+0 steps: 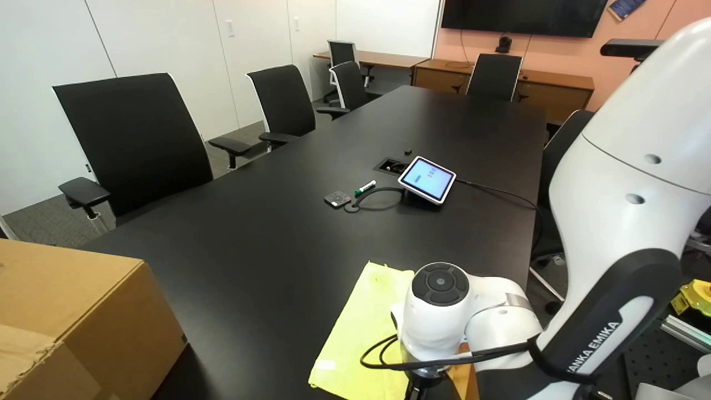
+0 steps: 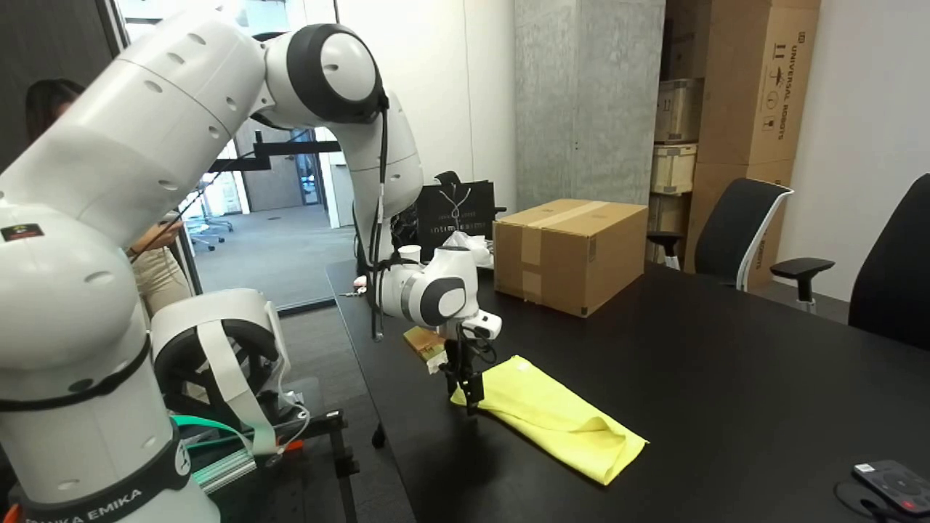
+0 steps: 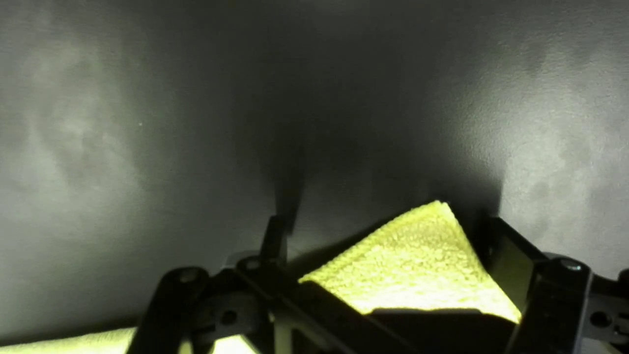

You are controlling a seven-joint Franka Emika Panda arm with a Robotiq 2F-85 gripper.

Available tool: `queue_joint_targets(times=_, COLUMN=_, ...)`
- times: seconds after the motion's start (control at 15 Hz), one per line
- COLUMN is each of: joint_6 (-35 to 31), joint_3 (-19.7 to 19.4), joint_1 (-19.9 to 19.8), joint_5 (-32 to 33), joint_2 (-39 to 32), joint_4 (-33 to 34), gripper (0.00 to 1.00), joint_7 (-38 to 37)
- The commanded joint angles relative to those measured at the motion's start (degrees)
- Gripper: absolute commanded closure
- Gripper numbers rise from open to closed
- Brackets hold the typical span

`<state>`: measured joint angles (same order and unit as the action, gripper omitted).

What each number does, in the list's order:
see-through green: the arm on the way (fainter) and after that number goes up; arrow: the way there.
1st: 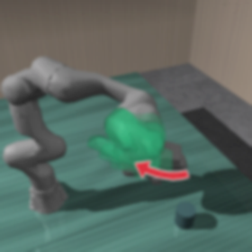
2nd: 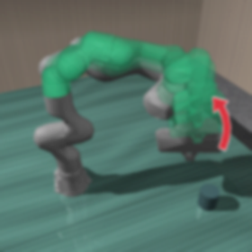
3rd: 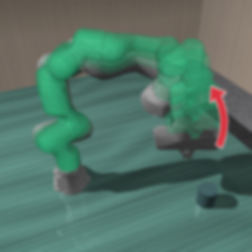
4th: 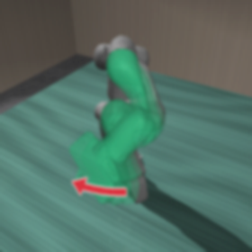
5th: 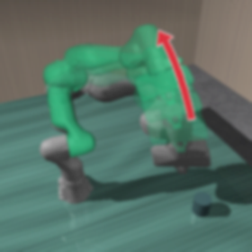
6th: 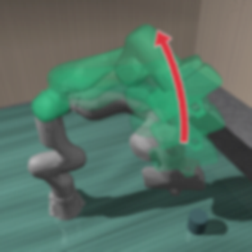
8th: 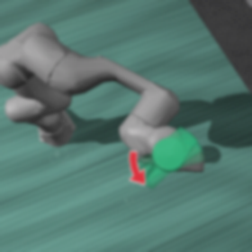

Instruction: Fold the towel on the table.

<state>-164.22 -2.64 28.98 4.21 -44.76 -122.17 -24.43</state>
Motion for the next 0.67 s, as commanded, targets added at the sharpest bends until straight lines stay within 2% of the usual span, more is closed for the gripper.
queue_joint_targets(times=0.0, joint_6=-1.5, joint_3=-0.4, joint_1=0.1, joint_5=0.2, joint_2=-1.0, joint_4=1.3, gripper=0.0, joint_7=2.6)
queue_joint_targets(times=0.27, joint_6=-1.5, joint_3=0.3, joint_1=-1.2, joint_5=0.2, joint_2=-1.5, joint_4=1.9, gripper=0.0, joint_7=5.1)
queue_joint_targets(times=0.33, joint_6=-1.5, joint_3=0.3, joint_1=-1.4, joint_5=0.2, joint_2=-1.6, joint_4=2.1, gripper=0.03, joint_7=5.6)
queue_joint_targets(times=0.4, joint_6=-1.4, joint_3=0.6, joint_1=-1.9, joint_5=0.1, joint_2=-1.8, joint_4=2.3, gripper=0.18, joint_7=6.2)
queue_joint_targets(times=0.47, joint_6=-1.3, joint_3=1.0, joint_1=-2.6, joint_5=-0.1, joint_2=-1.7, joint_4=2.3, gripper=0.28, joint_7=6.8)
queue_joint_targets(times=0.53, joint_6=-1.2, joint_3=1.1, joint_1=-2.7, joint_5=-0.1, joint_2=-1.7, joint_4=2.3, gripper=0.3, joint_7=7.1)
queue_joint_targets(times=0.6, joint_6=-1.1, joint_3=1.5, joint_1=-3.0, joint_5=-0.2, joint_2=-1.7, joint_4=2.5, gripper=0.36, joint_7=7.5)
